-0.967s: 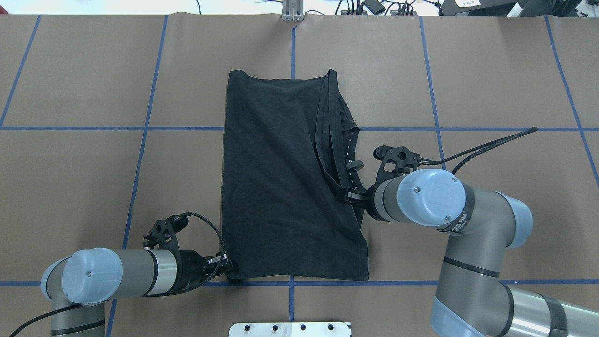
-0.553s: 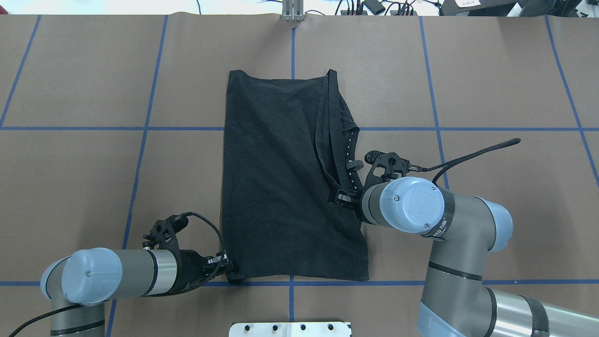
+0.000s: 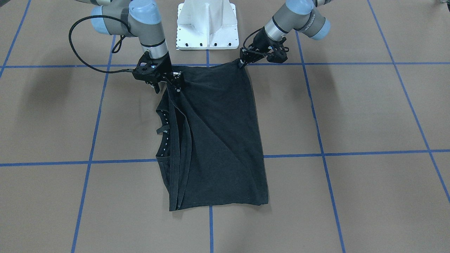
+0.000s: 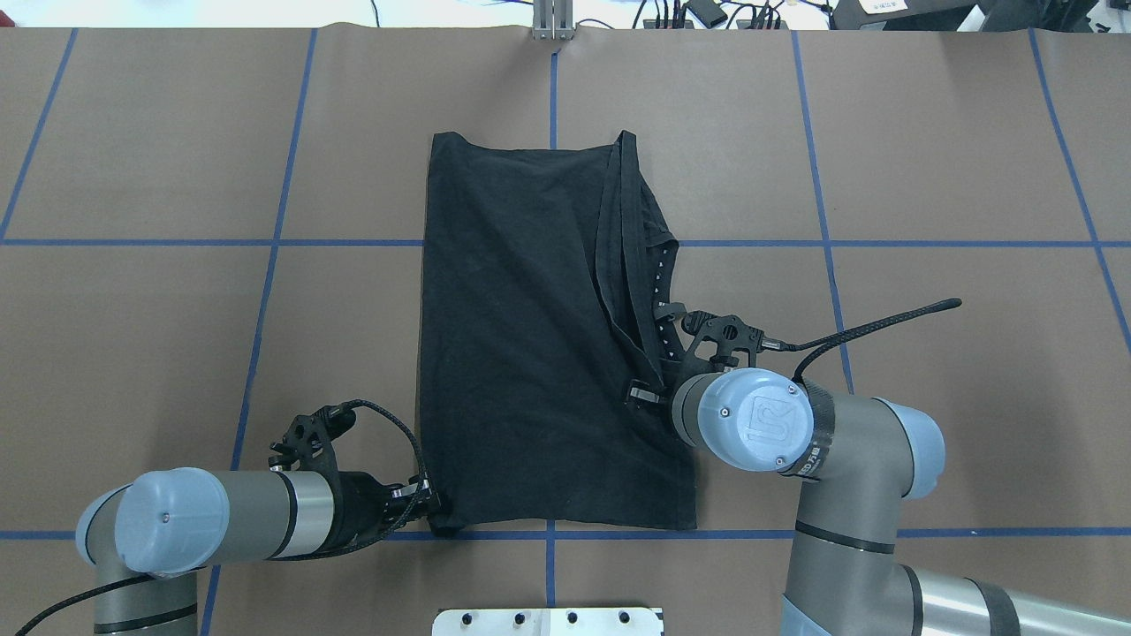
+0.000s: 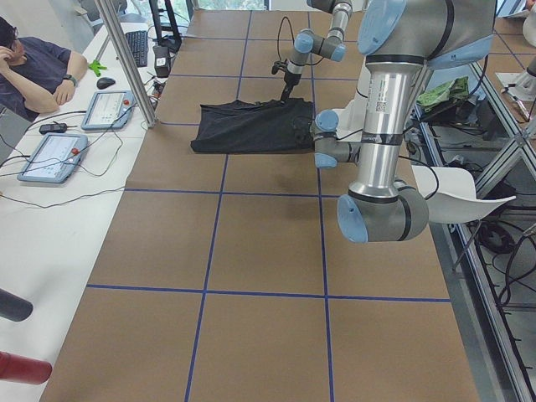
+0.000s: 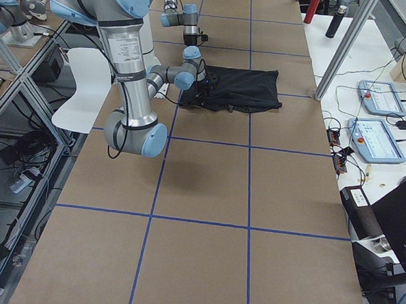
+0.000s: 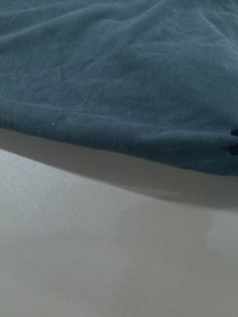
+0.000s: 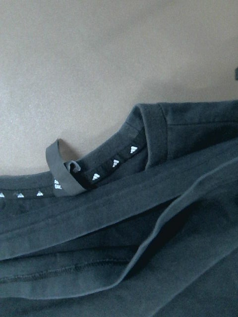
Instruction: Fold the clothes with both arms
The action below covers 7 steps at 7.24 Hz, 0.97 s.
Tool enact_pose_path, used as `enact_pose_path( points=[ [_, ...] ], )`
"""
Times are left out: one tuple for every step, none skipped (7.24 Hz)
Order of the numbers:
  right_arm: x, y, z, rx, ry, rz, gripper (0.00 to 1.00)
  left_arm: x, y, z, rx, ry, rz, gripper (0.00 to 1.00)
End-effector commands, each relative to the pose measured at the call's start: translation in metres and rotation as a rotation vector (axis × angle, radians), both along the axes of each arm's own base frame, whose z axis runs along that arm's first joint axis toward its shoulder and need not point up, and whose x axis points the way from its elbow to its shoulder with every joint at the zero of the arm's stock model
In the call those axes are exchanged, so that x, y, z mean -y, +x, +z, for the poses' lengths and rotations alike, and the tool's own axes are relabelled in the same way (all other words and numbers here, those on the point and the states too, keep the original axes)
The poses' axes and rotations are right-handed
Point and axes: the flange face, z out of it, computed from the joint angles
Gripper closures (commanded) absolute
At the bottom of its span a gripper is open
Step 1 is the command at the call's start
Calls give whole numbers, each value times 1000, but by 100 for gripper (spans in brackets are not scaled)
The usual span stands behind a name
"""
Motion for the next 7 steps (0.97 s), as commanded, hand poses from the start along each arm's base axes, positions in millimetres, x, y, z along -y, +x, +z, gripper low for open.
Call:
enact_pose_path(
  points=[
    [-6, -4, 3, -5, 0, -9, 39, 0, 0, 0, 0, 0, 0, 100],
    [-11, -6, 4, -9, 2, -22, 36, 0, -1, -1, -2, 0, 0, 100],
    [-12, -7, 5, -12, 6, -27, 34, 0, 0, 0, 0, 0, 0, 100],
    [-12, -6, 6, -16, 8, -25, 33, 0, -1, -1, -2, 0, 0, 100],
    [-13, -7, 7, -18, 9, -28, 34, 0, 0, -2, -3, 1, 0, 100],
    [-13, -7, 6, -16, 9, -28, 40, 0, -2, -3, -6, 1, 0, 100],
    [-13, -7, 6, -18, 9, -28, 45, 0, -3, -5, -11, 2, 0, 100]
  ],
)
